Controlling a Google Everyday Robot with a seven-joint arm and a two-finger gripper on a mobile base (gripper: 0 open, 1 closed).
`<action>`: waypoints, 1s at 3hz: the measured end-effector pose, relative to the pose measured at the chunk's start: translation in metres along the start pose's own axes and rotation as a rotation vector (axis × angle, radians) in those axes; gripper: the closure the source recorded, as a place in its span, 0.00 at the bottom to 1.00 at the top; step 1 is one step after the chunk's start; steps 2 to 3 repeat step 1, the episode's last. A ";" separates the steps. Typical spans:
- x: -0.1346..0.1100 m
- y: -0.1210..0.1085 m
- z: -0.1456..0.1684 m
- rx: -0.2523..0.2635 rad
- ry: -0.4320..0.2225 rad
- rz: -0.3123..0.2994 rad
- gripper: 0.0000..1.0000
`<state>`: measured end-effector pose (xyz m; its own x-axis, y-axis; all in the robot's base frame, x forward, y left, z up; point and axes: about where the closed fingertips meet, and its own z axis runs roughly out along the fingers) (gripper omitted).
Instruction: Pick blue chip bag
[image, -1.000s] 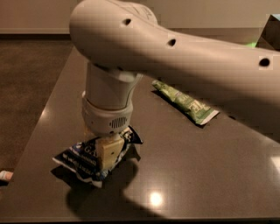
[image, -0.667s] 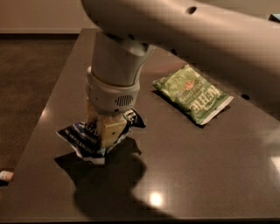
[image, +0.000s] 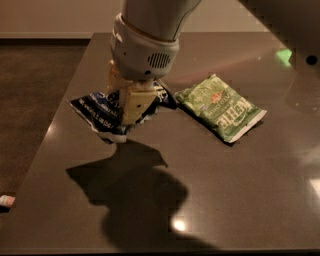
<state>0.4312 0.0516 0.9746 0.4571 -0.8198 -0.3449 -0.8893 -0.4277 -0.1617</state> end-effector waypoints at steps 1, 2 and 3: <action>-0.005 -0.003 -0.005 0.027 -0.004 -0.005 1.00; -0.005 -0.003 -0.005 0.027 -0.004 -0.005 1.00; -0.005 -0.003 -0.005 0.027 -0.004 -0.005 1.00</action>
Offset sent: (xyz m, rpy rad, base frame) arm 0.0000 0.0000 0.0000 0.0000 0.0000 0.0000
